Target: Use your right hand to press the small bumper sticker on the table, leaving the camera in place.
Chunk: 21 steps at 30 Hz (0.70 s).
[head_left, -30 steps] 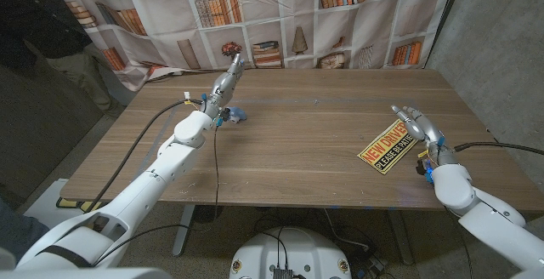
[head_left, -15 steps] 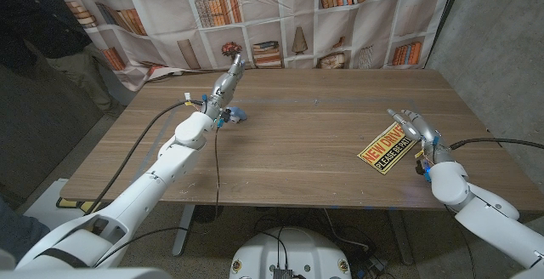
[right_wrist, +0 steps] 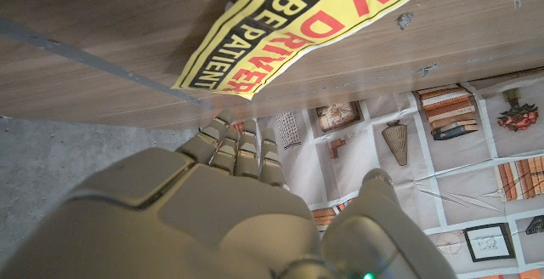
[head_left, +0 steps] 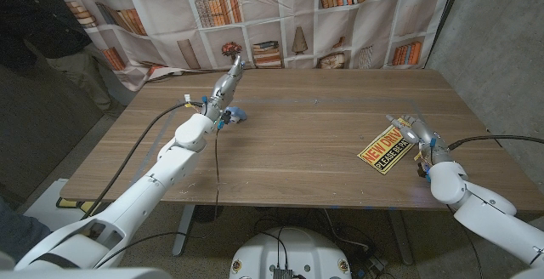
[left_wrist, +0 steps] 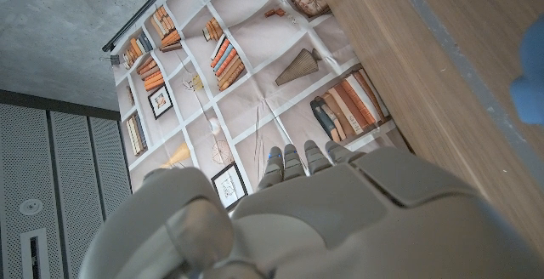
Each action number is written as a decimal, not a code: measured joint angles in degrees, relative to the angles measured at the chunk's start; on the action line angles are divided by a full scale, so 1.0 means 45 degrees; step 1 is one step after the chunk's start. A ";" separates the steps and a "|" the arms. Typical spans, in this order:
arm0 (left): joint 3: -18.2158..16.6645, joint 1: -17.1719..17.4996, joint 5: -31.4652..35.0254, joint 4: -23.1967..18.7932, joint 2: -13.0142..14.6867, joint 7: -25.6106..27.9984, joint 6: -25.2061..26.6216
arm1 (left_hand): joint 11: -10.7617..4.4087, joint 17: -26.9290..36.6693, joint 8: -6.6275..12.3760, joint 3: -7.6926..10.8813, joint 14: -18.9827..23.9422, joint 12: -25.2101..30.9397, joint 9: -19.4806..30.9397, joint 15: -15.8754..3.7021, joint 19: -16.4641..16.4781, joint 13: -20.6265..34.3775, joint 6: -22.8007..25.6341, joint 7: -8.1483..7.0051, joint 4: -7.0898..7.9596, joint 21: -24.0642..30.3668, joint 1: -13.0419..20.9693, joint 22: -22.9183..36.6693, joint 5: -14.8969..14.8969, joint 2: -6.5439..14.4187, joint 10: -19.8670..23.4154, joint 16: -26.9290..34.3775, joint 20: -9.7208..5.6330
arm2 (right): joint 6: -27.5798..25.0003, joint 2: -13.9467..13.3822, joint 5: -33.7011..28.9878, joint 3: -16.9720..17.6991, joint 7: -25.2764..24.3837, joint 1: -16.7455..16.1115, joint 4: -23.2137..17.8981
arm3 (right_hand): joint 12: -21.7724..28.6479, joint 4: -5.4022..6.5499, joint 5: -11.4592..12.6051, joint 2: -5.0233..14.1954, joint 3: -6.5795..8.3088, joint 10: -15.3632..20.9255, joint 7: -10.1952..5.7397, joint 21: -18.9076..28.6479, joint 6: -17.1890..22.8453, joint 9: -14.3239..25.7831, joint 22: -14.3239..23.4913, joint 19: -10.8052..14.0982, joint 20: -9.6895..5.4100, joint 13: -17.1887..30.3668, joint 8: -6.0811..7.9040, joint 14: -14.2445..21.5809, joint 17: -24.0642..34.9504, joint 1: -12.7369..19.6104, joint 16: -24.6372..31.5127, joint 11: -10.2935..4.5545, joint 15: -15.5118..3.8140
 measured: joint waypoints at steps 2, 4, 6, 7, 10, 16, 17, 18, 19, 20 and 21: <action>-0.0007 0.0028 0.0005 -0.0035 0.0012 0.0042 0.0011 | 0.0000 0.0000 0.0000 0.0000 -0.0003 0.0000 0.0000 -0.0004 0.0000 0.0000 0.0000 0.0000 0.0000 -0.0001 -0.0001 0.0000 0.0000 0.0000 0.0000 0.0000 0.0000 | -0.0090 -0.0093 -0.0005 -0.0099 0.0001 0.0056 0.0014 | 0.0000 0.0000 0.0000 0.0000 0.0000 0.0044 -0.0019 0.0048 0.0019 0.0000 0.0000 0.0020 -0.0018 0.0000 0.0021 0.0001 0.0000 0.0000 0.0000 -0.0044 0.0000; -0.0013 0.0060 0.0009 -0.0079 0.0034 0.0065 0.0023 | -0.0034 0.0000 0.0000 0.0000 -0.0049 0.0000 0.0000 -0.0049 0.0001 0.0000 0.0000 0.0000 0.0000 -0.0001 -0.0001 0.0000 0.0000 0.0000 -0.0034 0.0000 0.0000 | -0.0273 -0.0163 -0.0015 -0.0183 0.0008 0.0113 0.0042 | 0.0000 0.0000 0.0000 0.0000 0.0000 0.0068 -0.0019 0.0048 0.0019 0.0000 0.0001 0.0065 0.0022 0.0000 0.0021 0.0002 0.0000 0.0000 0.0000 -0.0068 0.0000; -0.0016 0.0074 0.0016 -0.0104 0.0043 0.0097 0.0054 | 0.0018 0.0000 0.0000 0.0000 -0.0049 0.0000 0.0000 -0.0048 0.0000 0.0000 0.0000 0.0000 0.0000 -0.0001 -0.0001 0.0000 0.0000 0.0000 -0.0118 0.0000 0.0000 | -0.0273 -0.0222 -0.0015 -0.0275 0.0008 0.0181 0.0086 | 0.0000 0.0000 0.0000 0.0000 0.0000 0.0068 -0.0019 0.0048 0.0019 0.0000 0.0001 0.0101 0.0058 0.0000 0.0021 0.0052 -0.0001 0.0000 0.0000 -0.0068 -0.0050; -0.0016 0.0074 0.0020 -0.0104 0.0043 0.0108 0.0061 | 0.0018 0.0000 0.0000 0.0000 -0.0048 0.0000 0.0000 -0.0049 0.0001 0.0000 0.0000 0.0000 0.0000 0.0000 -0.0001 0.0000 0.0000 0.0000 -0.0118 0.0000 0.0000 | -0.0273 -0.0253 -0.0015 -0.0335 0.0008 0.0230 0.0120 | 0.0000 0.0000 0.0000 0.0000 0.0000 0.0069 -0.0019 0.0048 0.0019 0.0000 0.0001 0.0108 0.0065 0.0001 0.0021 0.0069 -0.0001 0.0000 0.0000 -0.0069 -0.0066; -0.0022 0.0136 0.0025 -0.0226 0.0102 0.0149 0.0104 | 0.0018 0.0000 0.0000 0.0000 -0.0048 0.0000 -0.0001 -0.0049 0.0001 0.0000 0.0000 0.0000 0.0000 0.0000 -0.0001 0.0000 0.0000 -0.0001 -0.0118 0.0000 0.0000 | -0.0666 -0.0316 -0.0027 -0.0490 0.0064 0.0367 0.0211 | 0.0000 0.0000 0.0000 0.0000 0.0000 0.0065 -0.0049 0.0048 -0.0011 0.0000 0.0001 0.0108 0.0065 0.0037 0.0021 0.0069 -0.0001 0.0000 0.0000 -0.0072 -0.0066; -0.0026 0.0157 0.0025 -0.0266 0.0118 0.0211 0.0201 | 0.0018 0.0000 0.0000 0.0000 -0.0048 0.0000 -0.0001 -0.0049 0.0001 0.0000 0.0000 0.0000 0.0000 0.0000 -0.0001 0.0000 0.0000 -0.0001 -0.0118 0.0001 0.0000 | -0.1146 -0.0456 -0.0092 -0.0970 0.0240 0.0781 0.0426 | 0.0000 0.0000 0.0000 0.0000 0.0000 -0.0116 -0.0225 0.0048 -0.0189 0.0000 0.0001 0.0107 0.0066 0.0037 0.0021 0.0069 -0.0002 0.0000 0.0000 -0.0250 -0.0066; -0.0026 0.0157 0.0025 -0.0266 0.0119 0.0213 0.0212 | 0.0018 0.0000 0.0000 0.0000 -0.0048 0.0001 -0.0001 -0.0049 0.0001 0.0000 0.0000 0.0000 0.0000 0.0000 -0.0001 0.0000 0.0000 -0.0001 -0.0118 0.0001 0.0000 | -0.1163 -0.0473 -0.0092 -0.1021 0.0247 0.0827 0.0446 | -0.0001 0.0000 0.0000 -0.0001 0.0000 -0.0116 -0.0225 0.0048 -0.0189 -0.0001 0.0002 0.0107 0.0066 0.0037 0.0021 0.0069 -0.0002 0.0000 0.0000 -0.0250 -0.0066; -0.0026 0.0157 0.0023 -0.0265 0.0114 0.0213 0.0226 | 0.0018 0.0000 0.0000 0.0000 -0.0048 0.0000 -0.0002 -0.0049 0.0001 0.0000 0.0000 0.0000 0.0000 0.0000 -0.0001 0.0000 0.0000 -0.0001 -0.0118 0.0001 0.0001 | -0.1288 -0.0496 -0.0105 -0.1117 0.0279 0.0910 0.0477 | 0.0000 0.0000 0.0000 -0.0001 0.0000 -0.0116 -0.0228 0.0048 -0.0192 0.0000 0.0002 0.0107 0.0066 0.0037 0.0021 0.0069 -0.0002 0.0000 0.0000 -0.0250 -0.0066; -0.0026 0.0155 0.0020 -0.0252 0.0107 0.0213 0.0229 | 0.0018 0.0000 0.0000 0.0000 -0.0048 0.0000 -0.0002 -0.0049 -0.0049 0.0000 -0.0004 -0.0003 0.0000 0.0000 -0.0001 0.0000 0.0000 -0.0001 -0.0118 0.0001 0.0051 | -0.1292 -0.0505 -0.0106 -0.1146 0.0280 0.0932 0.0483 | 0.0000 0.0000 0.0000 0.0000 0.0000 -0.0116 -0.0273 0.0048 -0.0238 0.0000 0.0002 0.0107 0.0066 0.0036 0.0021 0.0068 -0.0002 0.0000 0.0000 -0.0250 -0.0066; -0.0026 0.0153 0.0006 -0.0245 0.0104 0.0209 0.0238 | 0.0018 0.0000 -0.0049 0.0000 -0.0048 0.0000 -0.0002 -0.0049 -0.0053 0.0000 -0.0049 -0.0049 0.0000 0.0000 -0.0002 0.0000 0.0000 -0.0001 -0.0117 0.0001 0.0054 | -0.1380 -0.0531 -0.0118 -0.1248 0.0302 0.1010 0.0506 | 0.0000 0.0000 0.0000 -0.0001 0.0000 -0.0149 -0.0339 0.0048 -0.0304 0.0000 0.0002 0.0107 0.0066 0.0027 0.0021 0.0069 -0.0002 0.0001 0.0000 -0.0282 -0.0066; -0.0026 0.0135 -0.0002 -0.0199 0.0088 0.0204 0.0240 | 0.0018 0.0000 -0.0093 0.0000 -0.0047 0.0000 -0.0002 -0.0049 -0.0068 0.0000 -0.0047 -0.0046 0.0000 0.0000 -0.0002 0.0000 0.0000 -0.0001 -0.0118 0.0001 0.0070 | -0.1470 -0.0567 -0.0139 -0.1356 0.0320 0.1092 0.0525 | 0.0000 0.0000 0.0000 -0.0001 0.0000 -0.0174 -0.0467 0.0048 -0.0370 0.0000 0.0001 0.0106 0.0066 0.0017 0.0000 0.0068 -0.0002 0.0000 0.0000 -0.0359 -0.0066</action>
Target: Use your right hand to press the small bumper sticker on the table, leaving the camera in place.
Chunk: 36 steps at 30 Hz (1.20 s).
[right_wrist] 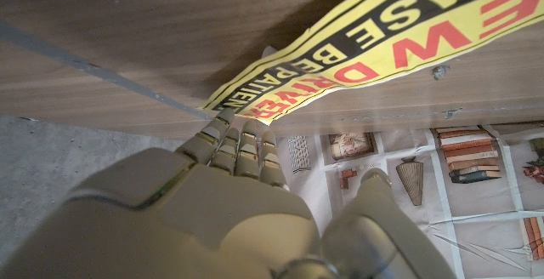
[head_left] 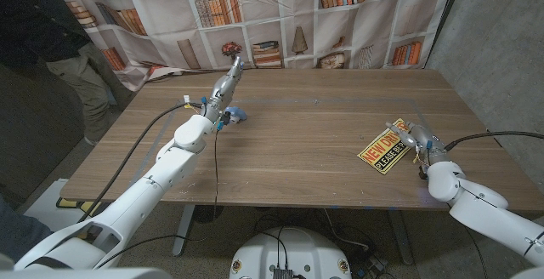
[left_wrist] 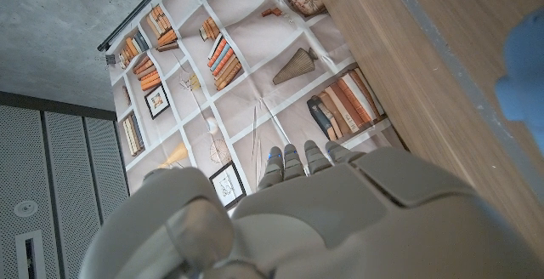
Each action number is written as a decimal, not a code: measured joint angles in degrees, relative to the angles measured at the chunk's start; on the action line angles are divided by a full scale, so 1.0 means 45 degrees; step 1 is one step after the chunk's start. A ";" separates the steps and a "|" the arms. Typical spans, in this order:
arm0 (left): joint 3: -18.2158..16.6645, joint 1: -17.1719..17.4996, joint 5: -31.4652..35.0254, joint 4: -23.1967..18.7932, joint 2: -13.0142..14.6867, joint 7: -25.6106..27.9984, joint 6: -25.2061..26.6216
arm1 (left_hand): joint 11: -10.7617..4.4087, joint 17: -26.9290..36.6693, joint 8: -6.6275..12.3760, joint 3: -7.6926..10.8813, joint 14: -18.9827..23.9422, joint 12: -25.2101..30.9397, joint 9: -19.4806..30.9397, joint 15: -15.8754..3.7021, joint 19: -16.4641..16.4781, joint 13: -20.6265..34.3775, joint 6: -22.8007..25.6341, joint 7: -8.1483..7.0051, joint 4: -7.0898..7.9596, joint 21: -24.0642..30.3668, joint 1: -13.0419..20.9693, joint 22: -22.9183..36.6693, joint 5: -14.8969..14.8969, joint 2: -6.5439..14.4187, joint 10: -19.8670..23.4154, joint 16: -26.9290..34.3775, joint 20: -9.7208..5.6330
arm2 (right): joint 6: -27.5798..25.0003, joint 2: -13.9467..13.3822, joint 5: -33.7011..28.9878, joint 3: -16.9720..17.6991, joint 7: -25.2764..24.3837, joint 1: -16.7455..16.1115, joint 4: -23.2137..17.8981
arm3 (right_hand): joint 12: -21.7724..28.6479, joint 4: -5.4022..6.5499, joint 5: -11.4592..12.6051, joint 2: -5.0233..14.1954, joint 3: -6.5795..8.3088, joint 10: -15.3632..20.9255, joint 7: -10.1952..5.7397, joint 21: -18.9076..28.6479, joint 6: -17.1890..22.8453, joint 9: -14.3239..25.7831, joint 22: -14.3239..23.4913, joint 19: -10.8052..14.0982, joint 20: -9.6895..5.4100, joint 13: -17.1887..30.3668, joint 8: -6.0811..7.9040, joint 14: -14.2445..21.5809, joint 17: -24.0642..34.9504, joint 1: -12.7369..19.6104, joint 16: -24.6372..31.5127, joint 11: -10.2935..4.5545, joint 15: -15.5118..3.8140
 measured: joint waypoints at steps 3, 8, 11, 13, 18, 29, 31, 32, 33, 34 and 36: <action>0.0001 -0.0046 -0.0034 0.0071 -0.0030 -0.0052 -0.0001 | 0.0000 0.0000 -0.0008 0.0000 0.0000 0.0000 0.0000 0.0000 0.0000 0.0000 0.0000 0.0000 0.0000 0.0000 0.0000 0.0000 0.0000 0.0000 0.0000 0.0000 0.0000 | -0.0175 -0.0063 -0.0067 -0.0207 0.0040 0.0180 0.0032 | 0.0000 0.0000 0.0000 0.0000 0.0000 0.0066 -0.0399 0.0000 -0.0047 0.0000 0.0001 0.0000 0.0000 -0.0017 -0.0041 0.0005 0.0000 0.0000 0.0000 -0.0209 -0.0005; 0.0003 -0.0094 -0.0076 0.0191 -0.0078 -0.0136 -0.0088 | 0.0000 0.0000 -0.0008 0.0000 0.0000 0.0000 -0.0001 0.0000 0.0001 0.0000 0.0000 0.0000 0.0000 0.0000 0.0000 0.0000 0.0000 -0.0001 0.0001 0.0000 0.0000 | -0.0473 -0.0142 -0.0158 -0.0603 0.0167 0.0533 0.0123 | 0.0000 0.0000 0.0000 0.0000 0.0000 0.0061 -0.0428 0.0000 -0.0031 0.0000 0.0001 0.0000 0.0001 -0.0016 -0.0041 0.0065 0.0000 0.0000 0.0000 -0.0214 -0.0065; 0.0003 -0.0108 -0.0107 0.0253 -0.0089 -0.0182 -0.0119 | 0.0000 0.0000 -0.0008 0.0000 0.0000 0.0000 -0.0001 0.0000 0.0001 0.0000 0.0001 0.0000 0.0000 0.0000 0.0000 0.0000 0.0000 0.0000 0.0001 0.0000 0.0000 | -0.0666 -0.0180 -0.0227 -0.0804 0.0236 0.0712 0.0163 | 0.0000 0.0000 0.0000 0.0000 0.0000 0.0061 -0.0300 0.0000 0.0101 0.0000 0.0001 0.0000 0.0001 -0.0016 0.0008 0.0065 -0.0001 0.0000 0.0000 -0.0214 -0.0065; 0.0003 -0.0126 -0.0138 0.0306 -0.0097 -0.0216 -0.0150 | 0.0000 -0.0001 -0.0008 0.0000 0.0000 0.0000 -0.0001 0.0000 0.0001 0.0000 0.0000 0.0001 0.0000 0.0000 0.0000 0.0000 0.0000 -0.0001 0.0001 0.0000 0.0000 | -0.0877 -0.0221 -0.0316 -0.1039 0.0310 0.0905 0.0171 | 0.0000 0.0038 0.0000 0.0008 -0.0037 0.0086 -0.0279 0.0000 0.0311 0.0000 0.0001 -0.0001 0.0001 -0.0016 0.0072 0.0064 -0.0001 -0.0009 0.0000 -0.0239 -0.0065; -0.0005 -0.0147 -0.0170 0.0409 -0.0124 -0.0275 -0.0226 | 0.0000 0.0000 -0.0007 0.0000 0.0001 0.0000 -0.0002 0.0000 0.0001 0.0000 0.0000 0.0000 0.0000 0.0000 -0.0001 0.0000 0.0000 -0.0001 0.0001 0.0001 0.0000 | -0.1338 -0.0317 -0.0497 -0.1479 0.0490 0.1269 0.0164 | 0.0098 0.0053 0.0000 0.0049 -0.0053 0.0339 -0.0327 -0.0003 0.0582 0.0000 -0.0002 0.0051 -0.0050 -0.0016 0.0160 0.0120 -0.0001 -0.0049 0.0000 -0.0350 -0.0121; -0.0032 -0.0249 -0.0237 0.0634 -0.0177 -0.0444 -0.0383 | 0.0000 0.0000 -0.0008 0.0000 0.0001 0.0000 -0.0003 0.0000 0.0002 0.0000 0.0000 0.0001 0.0000 0.0001 -0.0001 -0.0001 0.0000 -0.0001 0.0001 0.0001 0.0000 | -0.2457 -0.0480 -0.0903 -0.2299 0.0878 0.1891 -0.0049 | 0.0342 0.0125 0.0000 0.0127 0.0019 0.1093 -0.0478 0.0099 0.1146 0.0000 0.0023 0.0597 -0.0042 -0.0041 0.0259 0.0844 -0.0027 -0.0111 0.0094 -0.0423 -0.0395; -0.0034 -0.0267 -0.0240 0.0681 -0.0191 -0.0471 -0.0400 | -0.0003 0.0000 -0.0007 0.0000 0.0001 0.0000 -0.0003 0.0000 0.0002 0.0000 0.0000 0.0001 0.0000 0.0001 -0.0001 0.0000 0.0000 -0.0001 0.0004 0.0001 -0.0001 | -0.2690 -0.0510 -0.0977 -0.2407 0.0965 0.1960 -0.0090 | 0.0342 0.0125 0.0000 0.0186 0.0019 0.1190 -0.0478 0.0124 0.1145 0.0000 0.0030 0.0688 -0.0047 -0.0052 0.0259 0.0939 -0.0034 -0.0053 0.0143 -0.0480 -0.0433; -0.0034 -0.0267 -0.0240 0.0681 -0.0191 -0.0476 -0.0403 | -0.0029 0.0000 -0.0007 0.0000 0.0001 0.0001 -0.0002 0.0000 0.0002 0.0000 0.0000 0.0001 0.0000 0.0001 -0.0001 0.0000 0.0000 -0.0001 0.0029 0.0001 -0.0001 | -0.2690 -0.0515 -0.0977 -0.2429 0.0965 0.1975 -0.0097 | 0.0341 0.0125 0.0000 0.0186 0.0020 0.1269 -0.0478 0.0174 0.1146 0.0000 0.0032 0.0719 -0.0067 -0.0051 0.0259 0.1068 -0.0034 -0.0052 0.0143 -0.0504 -0.0430; -0.0035 -0.0281 -0.0244 0.0705 -0.0197 -0.0489 -0.0420 | -0.0047 0.0000 -0.0007 0.0000 0.0001 0.0001 -0.0003 0.0000 0.0002 0.0000 0.0001 0.0001 0.0000 0.0001 -0.0001 0.0000 0.0000 -0.0001 0.0049 0.0001 0.0000 | -0.2852 -0.0536 -0.1004 -0.2521 0.1043 0.2041 -0.0127 | 0.0340 0.0125 0.0000 0.0186 0.0019 0.1360 -0.0478 0.0203 0.1146 0.0000 0.0042 0.0775 -0.0045 -0.0052 0.0259 0.1108 -0.0033 -0.0053 0.0143 -0.0505 -0.0469; -0.0037 -0.0287 -0.0246 0.0712 -0.0198 -0.0502 -0.0431 | -0.0047 0.0000 -0.0007 0.0000 0.0001 0.0000 -0.0003 0.0000 0.0002 0.0000 0.0000 0.0001 0.0000 0.0001 -0.0001 0.0000 0.0000 -0.0001 0.0048 0.0001 0.0000 | -0.2957 -0.0555 -0.1021 -0.2588 0.1099 0.2093 -0.0149 | 0.0337 0.0125 0.0000 0.0224 0.0020 0.1406 -0.0451 0.0209 0.1176 0.0000 0.0046 0.0801 -0.0071 -0.0052 0.0260 0.1148 -0.0033 -0.0091 0.0143 -0.0510 -0.0508; -0.0038 -0.0290 -0.0247 0.0724 -0.0199 -0.0518 -0.0434 | -0.0047 0.0000 -0.0007 0.0000 0.0001 0.0001 -0.0003 0.0000 0.0002 0.0000 0.0000 0.0001 0.0000 0.0001 -0.0001 0.0000 0.0000 -0.0001 0.0048 0.0001 -0.0001 | -0.3013 -0.0572 -0.1030 -0.2672 0.1130 0.2157 -0.0168 | 0.0366 0.0125 0.0000 0.0237 0.0020 0.1490 -0.0428 0.0210 0.1329 0.0000 0.0046 0.0986 -0.0069 -0.0052 0.0259 0.1370 -0.0033 -0.0098 0.0143 -0.0519 -0.0511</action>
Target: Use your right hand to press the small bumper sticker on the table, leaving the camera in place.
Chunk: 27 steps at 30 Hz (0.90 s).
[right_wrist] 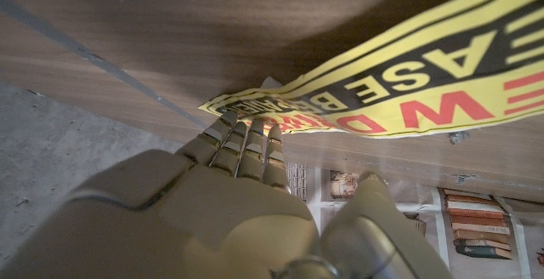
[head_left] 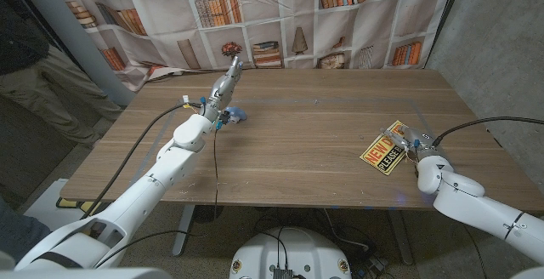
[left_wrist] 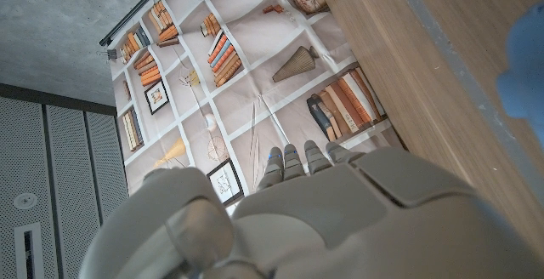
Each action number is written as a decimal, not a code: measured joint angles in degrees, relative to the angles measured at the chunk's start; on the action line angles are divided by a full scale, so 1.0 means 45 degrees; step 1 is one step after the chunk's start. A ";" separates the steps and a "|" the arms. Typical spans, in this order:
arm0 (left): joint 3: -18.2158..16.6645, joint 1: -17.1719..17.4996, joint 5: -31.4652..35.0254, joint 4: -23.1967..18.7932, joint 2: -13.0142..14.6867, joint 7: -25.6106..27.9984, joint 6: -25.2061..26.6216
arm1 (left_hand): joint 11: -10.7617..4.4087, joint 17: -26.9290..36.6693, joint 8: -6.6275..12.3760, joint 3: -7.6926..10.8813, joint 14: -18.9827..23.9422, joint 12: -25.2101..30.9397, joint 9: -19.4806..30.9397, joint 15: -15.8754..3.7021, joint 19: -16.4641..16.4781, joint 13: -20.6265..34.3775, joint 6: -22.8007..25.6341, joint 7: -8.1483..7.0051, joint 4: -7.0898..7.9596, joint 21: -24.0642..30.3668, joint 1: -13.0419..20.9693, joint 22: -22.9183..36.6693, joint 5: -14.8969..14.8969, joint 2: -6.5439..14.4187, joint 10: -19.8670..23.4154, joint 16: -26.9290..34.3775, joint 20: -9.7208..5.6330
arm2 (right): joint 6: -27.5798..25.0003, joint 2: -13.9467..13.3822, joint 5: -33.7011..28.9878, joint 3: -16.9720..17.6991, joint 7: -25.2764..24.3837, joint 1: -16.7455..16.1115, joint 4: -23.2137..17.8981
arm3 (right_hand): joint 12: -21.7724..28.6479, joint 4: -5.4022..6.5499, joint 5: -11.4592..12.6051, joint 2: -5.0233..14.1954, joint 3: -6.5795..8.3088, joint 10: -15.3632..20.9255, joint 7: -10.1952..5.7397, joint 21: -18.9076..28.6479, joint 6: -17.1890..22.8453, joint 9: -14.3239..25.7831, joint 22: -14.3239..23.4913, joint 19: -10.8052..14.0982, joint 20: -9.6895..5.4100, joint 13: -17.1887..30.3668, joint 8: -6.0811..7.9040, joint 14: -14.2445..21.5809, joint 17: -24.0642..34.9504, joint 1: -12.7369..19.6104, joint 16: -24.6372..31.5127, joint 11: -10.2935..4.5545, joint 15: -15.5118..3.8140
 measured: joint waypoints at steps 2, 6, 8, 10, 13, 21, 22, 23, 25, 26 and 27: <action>-0.0001 -0.0003 -0.0001 0.0005 0.0000 -0.0012 -0.0004 | 0.0000 0.0000 0.0000 0.0000 0.0000 0.0000 0.0000 0.0000 0.0000 0.0000 0.0000 0.0000 0.0000 0.0000 0.0000 0.0000 0.0000 0.0000 0.0000 0.0000 0.0000 | -0.0320 -0.0021 -0.0055 -0.0161 0.0205 0.0126 -0.0021 | 0.0036 0.0036 0.0000 0.0050 0.0036 0.0059 0.0100 0.0085 0.0103 0.0000 -0.0002 0.0201 0.0024 0.0009 0.0000 0.0197 0.0000 0.0050 0.0000 -0.0028 -0.0030; -0.0005 -0.0008 -0.0002 0.0007 0.0005 -0.0042 -0.0009 | -0.0028 0.0000 0.0000 0.0000 0.0000 0.0000 0.0000 0.0000 0.0000 0.0000 0.0000 0.0000 0.0000 0.0000 0.0000 0.0000 0.0000 0.0000 -0.0029 0.0000 0.0000 | -0.0530 -0.0022 -0.0060 -0.0331 0.0323 0.0281 -0.0024 | 0.0038 0.0071 0.0000 0.0092 -0.0001 0.0335 0.0342 0.0184 0.0345 -0.0001 -0.0014 0.0546 0.0001 0.0013 0.0000 0.0566 0.0001 0.0007 0.0097 0.0055 -0.0012; -0.0009 -0.0009 -0.0005 0.0007 0.0012 -0.0050 -0.0009 | -0.0068 0.0000 0.0000 0.0000 0.0030 0.0000 0.0000 -0.0030 0.0000 0.0000 0.0056 -0.0056 0.0000 0.0000 0.0000 0.0000 0.0000 0.0000 -0.0068 0.0000 0.0000 | -0.0677 0.0006 -0.0060 -0.0449 0.0404 0.0392 0.0001 | 0.0117 0.0071 0.0000 0.0099 -0.0001 0.0550 0.0358 0.0254 0.0496 -0.0001 -0.0018 0.0742 -0.0018 -0.0001 0.0092 0.0776 0.0001 0.0000 0.0098 0.0046 0.0011; -0.0010 -0.0012 -0.0005 0.0007 0.0022 -0.0063 -0.0010 | -0.0067 0.0000 0.0000 0.0000 0.0001 0.0000 0.0000 -0.0100 0.0000 0.0000 0.0070 -0.0070 0.0000 0.0000 0.0000 0.0000 0.0000 0.0000 -0.0068 0.0000 0.0000 | -0.0847 0.0050 -0.0047 -0.0572 0.0514 0.0506 0.0040 | 0.0126 0.0071 0.0000 0.0098 -0.0001 0.0596 0.0407 0.0272 0.0546 -0.0001 -0.0019 0.0745 -0.0022 -0.0031 0.0094 0.0797 0.0010 -0.0001 0.0099 0.0066 0.0024; -0.0017 -0.0013 -0.0006 0.0005 0.0032 -0.0064 -0.0010 | -0.0067 0.0000 0.0000 0.0000 -0.0019 0.0000 0.0000 -0.0119 0.0000 0.0000 0.0070 -0.0070 0.0000 0.0000 0.0000 0.0000 0.0000 0.0000 -0.0068 0.0000 0.0000 | -0.1012 0.0103 -0.0002 -0.0723 0.0626 0.0655 0.0099 | 0.0126 0.0107 0.0000 0.0098 -0.0037 0.0735 0.0427 0.0296 0.0566 -0.0001 -0.0019 0.0863 0.0002 -0.0041 0.0094 0.0915 0.0036 -0.0001 0.0099 0.0065 0.0046; -0.0025 -0.0039 0.0002 -0.0038 0.0059 -0.0066 -0.0010 | -0.0067 0.0000 0.0000 0.0000 -0.0019 0.0000 -0.0001 -0.0119 0.0000 0.0000 0.0000 -0.0139 0.0000 0.0000 0.0000 0.0000 0.0000 0.0000 -0.0068 0.0000 0.0000 | -0.1295 0.0196 0.0047 -0.1046 0.0837 0.1026 0.0275 | 0.0112 0.0106 0.0000 0.0098 -0.0036 0.0749 0.0377 0.0293 0.0614 -0.0029 -0.0023 0.0880 -0.0020 -0.0057 0.0093 0.0929 0.0035 -0.0001 0.0097 0.0081 0.0030; -0.0025 -0.0039 0.0003 -0.0038 0.0059 -0.0067 -0.0010 | -0.0067 0.0000 0.0000 0.0000 -0.0019 0.0000 0.0000 -0.0118 0.0001 0.0000 0.0000 -0.0140 0.0000 0.0000 0.0000 0.0000 0.0000 0.0000 -0.0068 0.0000 0.0000 | -0.1295 0.0207 0.0047 -0.1080 0.0837 0.1066 0.0294 | 0.0076 0.0106 0.0000 0.0098 -0.0037 0.0748 0.0377 0.0292 0.0614 -0.0028 -0.0023 0.0879 -0.0020 -0.0057 0.0093 0.0929 0.0034 -0.0001 0.0095 0.0081 0.0030; -0.0025 -0.0039 0.0004 -0.0038 0.0059 -0.0068 -0.0010 | -0.0067 0.0000 0.0000 0.0000 -0.0019 0.0000 -0.0001 -0.0118 0.0000 0.0000 0.0000 -0.0140 0.0000 0.0000 0.0000 0.0000 0.0000 0.0000 -0.0068 0.0000 0.0000 | -0.1295 0.0210 0.0047 -0.1090 0.0837 0.1078 0.0299 | 0.0074 0.0106 0.0000 0.0098 -0.0037 0.0747 0.0377 0.0289 0.0614 -0.0028 -0.0022 0.0879 -0.0020 -0.0058 0.0093 0.0928 0.0034 -0.0001 0.0095 0.0081 0.0030; -0.0027 -0.0073 0.0005 -0.0041 0.0064 -0.0073 -0.0010 | -0.0066 0.0000 0.0000 0.0000 -0.0019 0.0000 -0.0001 -0.0118 0.0000 0.0000 0.0000 -0.0139 0.0000 0.0000 0.0000 0.0000 0.0000 0.0000 -0.0068 0.0000 0.0000 | -0.1421 0.0225 0.0095 -0.1140 0.0863 0.1119 0.0317 | 0.0071 0.0106 0.0000 0.0098 -0.0037 0.0743 0.0378 0.0285 0.0613 -0.0029 -0.0022 0.0872 -0.0019 -0.0057 0.0093 0.0927 0.0034 -0.0001 0.0065 0.0079 0.0029; -0.0026 -0.0085 0.0005 -0.0041 0.0064 -0.0084 -0.0011 | -0.0066 0.0000 0.0000 0.0000 -0.0019 0.0000 -0.0001 -0.0118 0.0001 0.0000 0.0000 -0.0139 0.0000 0.0000 0.0000 0.0000 0.0000 0.0000 -0.0068 0.0000 0.0000 | -0.1432 0.0227 0.0096 -0.1150 0.0864 0.1124 0.0317 | 0.0050 0.0130 0.0000 0.0124 -0.0061 0.0716 0.0378 0.0250 0.0612 -0.0029 -0.0023 0.0810 -0.0023 -0.0058 0.0093 0.0909 0.0034 -0.0027 0.0035 0.0055 0.0012; -0.0026 -0.0085 0.0005 -0.0041 0.0064 -0.0093 -0.0010 | -0.0067 0.0000 0.0000 0.0000 -0.0019 0.0000 -0.0001 -0.0118 0.0001 0.0000 0.0000 -0.0139 0.0000 0.0000 0.0000 0.0000 0.0000 0.0000 -0.0068 0.0000 0.0000 | -0.1448 0.0229 0.0098 -0.1163 0.0863 0.1125 0.0316 | 0.0023 0.0160 0.0000 0.0145 -0.0091 0.0664 0.0378 0.0200 0.0612 -0.0028 -0.0020 0.0683 -0.0021 -0.0057 0.0042 0.0819 0.0034 -0.0048 -0.0002 0.0013 0.0031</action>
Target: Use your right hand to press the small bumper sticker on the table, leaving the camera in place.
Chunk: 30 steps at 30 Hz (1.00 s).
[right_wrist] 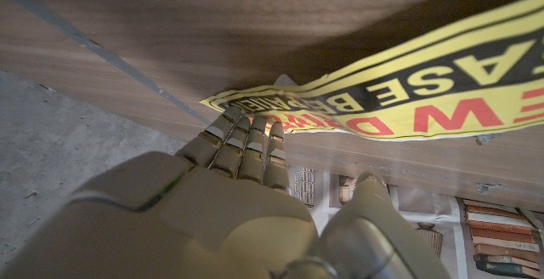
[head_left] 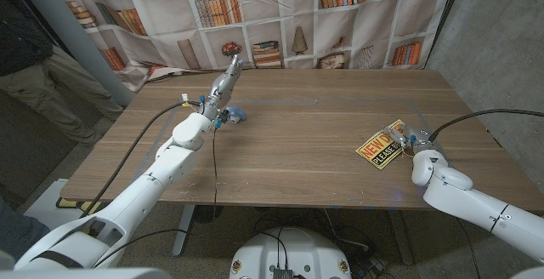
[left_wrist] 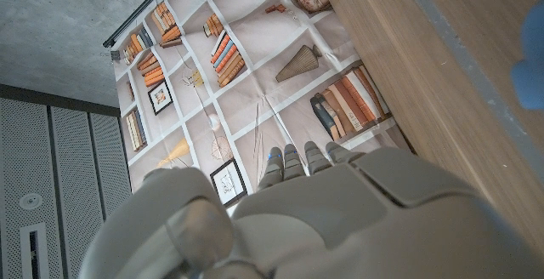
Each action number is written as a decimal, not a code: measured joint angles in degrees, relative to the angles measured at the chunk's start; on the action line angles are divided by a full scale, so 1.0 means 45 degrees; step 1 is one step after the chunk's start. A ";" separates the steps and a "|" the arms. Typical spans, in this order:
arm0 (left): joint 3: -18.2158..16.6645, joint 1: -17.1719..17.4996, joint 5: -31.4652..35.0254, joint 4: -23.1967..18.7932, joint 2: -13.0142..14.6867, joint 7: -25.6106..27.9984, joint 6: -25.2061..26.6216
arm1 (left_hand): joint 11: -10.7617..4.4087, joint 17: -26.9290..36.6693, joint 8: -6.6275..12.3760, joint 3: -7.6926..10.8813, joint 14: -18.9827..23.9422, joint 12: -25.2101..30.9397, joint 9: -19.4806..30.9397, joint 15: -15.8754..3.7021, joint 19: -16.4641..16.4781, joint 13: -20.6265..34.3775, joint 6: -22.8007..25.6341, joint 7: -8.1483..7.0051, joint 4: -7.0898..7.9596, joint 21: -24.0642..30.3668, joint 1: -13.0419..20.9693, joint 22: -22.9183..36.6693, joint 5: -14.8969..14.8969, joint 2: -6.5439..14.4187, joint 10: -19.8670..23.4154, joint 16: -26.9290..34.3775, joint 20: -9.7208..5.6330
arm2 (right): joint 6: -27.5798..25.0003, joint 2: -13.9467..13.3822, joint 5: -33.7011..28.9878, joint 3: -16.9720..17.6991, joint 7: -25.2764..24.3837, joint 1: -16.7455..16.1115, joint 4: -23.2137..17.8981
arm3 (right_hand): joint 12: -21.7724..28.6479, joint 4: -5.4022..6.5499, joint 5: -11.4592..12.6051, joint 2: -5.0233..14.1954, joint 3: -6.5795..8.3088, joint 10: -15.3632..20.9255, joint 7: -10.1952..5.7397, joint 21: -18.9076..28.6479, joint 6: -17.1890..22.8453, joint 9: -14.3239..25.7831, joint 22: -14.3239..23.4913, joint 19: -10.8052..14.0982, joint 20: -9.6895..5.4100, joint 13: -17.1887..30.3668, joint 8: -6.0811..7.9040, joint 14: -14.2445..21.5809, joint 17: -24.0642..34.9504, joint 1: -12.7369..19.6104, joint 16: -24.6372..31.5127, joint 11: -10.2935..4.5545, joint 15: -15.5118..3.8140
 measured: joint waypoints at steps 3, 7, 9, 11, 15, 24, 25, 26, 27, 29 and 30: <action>0.0000 -0.0040 0.0000 0.0041 -0.0001 -0.0046 0.0000 | 0.0000 0.0000 0.0000 0.0000 0.0000 0.0000 0.0000 0.0001 0.0000 0.0000 0.0000 0.0000 0.0000 0.0000 0.0000 0.0000 0.0000 0.0000 0.0000 0.0000 0.0000 | -0.0071 0.0001 0.0026 -0.0015 -0.0118 -0.0033 -0.0049 | -0.0064 -0.0001 0.0000 0.0004 0.0001 -0.0191 -0.0112 -0.0094 -0.0112 0.0018 0.0013 -0.0233 -0.0009 0.0000 -0.0058 -0.0227 0.0000 -0.0004 -0.0148 0.0026 0.0047; 0.0001 -0.0084 -0.0006 0.0123 -0.0014 -0.0116 0.0000 | 0.0001 0.0000 0.0000 0.0000 0.0000 0.0000 0.0000 0.0001 0.0000 0.0000 0.0000 0.0000 0.0000 0.0000 0.0000 0.0000 0.0000 0.0000 0.0000 0.0000 0.0000 | -0.0114 -0.0024 0.0062 0.0052 -0.0359 -0.0199 -0.0200 | -0.0185 0.0039 0.0000 0.0004 0.0042 -0.0294 -0.0232 -0.0202 -0.0233 0.0041 0.0013 -0.0357 0.0000 0.0002 -0.0146 -0.0383 0.0000 -0.0004 -0.0197 -0.0029 0.0026; 0.0015 -0.0121 -0.0011 0.0179 -0.0030 -0.0175 0.0000 | 0.0001 0.0000 0.0000 0.0000 0.0000 0.0000 0.0000 0.0001 0.0000 0.0000 0.0000 0.0001 0.0000 0.0000 0.0000 0.0000 0.0000 0.0000 0.0000 0.0000 0.0000 | -0.0111 -0.0045 0.0091 0.0178 -0.0587 -0.0330 -0.0311 | -0.0187 0.0052 0.0000 0.0062 0.0056 -0.0350 -0.0258 -0.0205 -0.0207 0.0041 0.0013 -0.0358 0.0000 0.0006 -0.0146 -0.0444 0.0000 -0.0062 -0.0197 -0.0084 0.0004; 0.0015 -0.0121 -0.0018 0.0179 -0.0030 -0.0215 0.0000 | 0.0001 0.0000 0.0000 0.0000 0.0000 0.0000 0.0000 0.0001 0.0000 0.0000 0.0000 0.0001 0.0000 0.0000 0.0000 0.0000 0.0000 0.0000 0.0000 0.0000 0.0000 | -0.0111 -0.0063 0.0091 0.0272 -0.0587 -0.0435 -0.0396 | -0.0190 0.0090 0.0000 0.0071 0.0093 -0.0350 -0.0304 -0.0205 -0.0171 0.0040 0.0013 -0.0358 0.0000 0.0009 -0.0146 -0.0445 0.0000 -0.0071 -0.0196 -0.0084 0.0004; 0.0071 -0.0241 -0.0039 0.0357 -0.0095 -0.0337 0.0000 | 0.0001 0.0000 0.0000 0.0000 0.0000 0.0000 -0.0001 0.0001 0.0000 0.0000 0.0000 0.0001 0.0000 0.0000 0.0000 0.0000 0.0000 0.0000 0.0000 0.0000 0.0000 | 0.0010 -0.0127 0.0122 0.0470 -0.1143 -0.0684 -0.0608 | -0.0196 0.0106 0.0000 0.0071 0.0110 -0.0400 -0.0368 -0.0233 -0.0236 0.0041 0.0019 -0.0478 0.0022 0.0033 -0.0145 -0.0560 -0.0001 -0.0071 -0.0247 -0.0133 -0.0009; 0.0160 -0.0420 -0.0048 0.0608 -0.0196 -0.0580 -0.0080 | 0.0001 0.0000 0.0000 0.0000 0.0000 0.0000 -0.0001 0.0002 0.0000 0.0000 0.0001 0.0001 0.0000 0.0000 0.0000 0.0000 0.0000 0.0000 0.0001 0.0000 0.0000 | 0.0241 -0.0308 -0.0049 0.0920 -0.1855 -0.1305 -0.1179 | -0.0353 0.0067 0.0000 0.0074 0.0147 -0.0653 -0.0434 -0.0374 -0.0307 0.0041 0.0031 -0.0779 0.0044 0.0092 -0.0205 -0.0981 -0.0034 -0.0068 -0.0337 -0.0114 0.0021; 0.0172 -0.0447 -0.0050 0.0643 -0.0211 -0.0611 -0.0088 | 0.0001 0.0000 0.0000 0.0000 0.0000 0.0000 -0.0001 0.0002 0.0000 0.0000 0.0000 0.0001 0.0000 0.0000 0.0000 0.0000 0.0000 0.0000 0.0001 0.0000 0.0000 | 0.0320 -0.0331 -0.0090 0.1012 -0.2004 -0.1423 -0.1245 | -0.0399 0.0067 0.0000 0.0118 0.0147 -0.0762 -0.0438 -0.0376 -0.0311 0.0041 0.0031 -0.0873 0.0043 0.0092 -0.0205 -0.1101 -0.0034 -0.0024 -0.0363 -0.0101 0.0043; 0.0172 -0.0447 -0.0050 0.0643 -0.0211 -0.0621 -0.0090 | 0.0001 0.0000 0.0000 0.0000 0.0000 0.0000 -0.0001 0.0002 0.0000 0.0000 0.0000 0.0001 0.0000 0.0000 0.0000 0.0000 0.0000 0.0000 0.0001 0.0000 0.0000 | 0.0320 -0.0332 -0.0090 0.1019 -0.2004 -0.1430 -0.1249 | -0.0444 0.0067 0.0000 0.0089 0.0147 -0.0828 -0.0477 -0.0445 -0.0361 0.0041 0.0031 -0.1024 0.0028 0.0092 -0.0205 -0.1214 -0.0033 0.0011 -0.0391 -0.0062 0.0080; 0.0188 -0.0473 -0.0054 0.0680 -0.0228 -0.0648 -0.0091 | 0.0001 0.0000 0.0000 0.0000 0.0000 0.0000 -0.0001 0.0002 0.0000 0.0001 0.0001 0.0001 0.0000 0.0000 0.0000 0.0000 0.0000 0.0000 0.0001 0.0000 0.0000 | 0.0431 -0.0342 -0.0119 0.1092 -0.2155 -0.1512 -0.1290 | -0.0484 0.0067 0.0000 0.0081 0.0147 -0.0946 -0.0470 -0.0497 -0.0455 0.0040 0.0031 -0.1135 0.0047 0.0092 -0.0247 -0.1330 -0.0034 0.0019 -0.0394 -0.0067 0.0086; 0.0198 -0.0486 -0.0056 0.0702 -0.0237 -0.0681 -0.0096 | 0.0001 0.0000 0.0000 0.0000 0.0001 0.0000 -0.0001 0.0002 0.0000 0.0000 0.0001 0.0002 0.0000 0.0000 0.0000 0.0000 0.0000 0.0000 0.0001 0.0000 0.0000 | 0.0503 -0.0348 -0.0144 0.1168 -0.2255 -0.1589 -0.1335 | -0.0511 0.0030 0.0000 0.0064 0.0184 -0.1096 -0.0456 -0.0524 -0.0512 0.0040 0.0031 -0.1265 0.0002 0.0092 -0.0292 -0.1491 -0.0033 0.0036 -0.0395 -0.0063 0.0093; 0.0202 -0.0490 -0.0058 0.0714 -0.0240 -0.0698 -0.0097 | 0.0001 0.0000 0.0000 0.0000 0.0000 0.0000 -0.0001 0.0002 0.0000 0.0000 0.0001 0.0002 0.0000 0.0000 0.0000 0.0000 0.0000 0.0000 0.0001 0.0000 0.0000 | 0.0528 -0.0352 -0.0159 0.1212 -0.2295 -0.1637 -0.1363 | -0.0539 0.0014 0.0000 0.0064 0.0200 -0.1097 -0.0478 -0.0561 -0.0536 0.0040 0.0031 -0.1267 0.0001 0.0092 -0.0292 -0.1492 -0.0033 0.0036 -0.0395 -0.0064 0.0094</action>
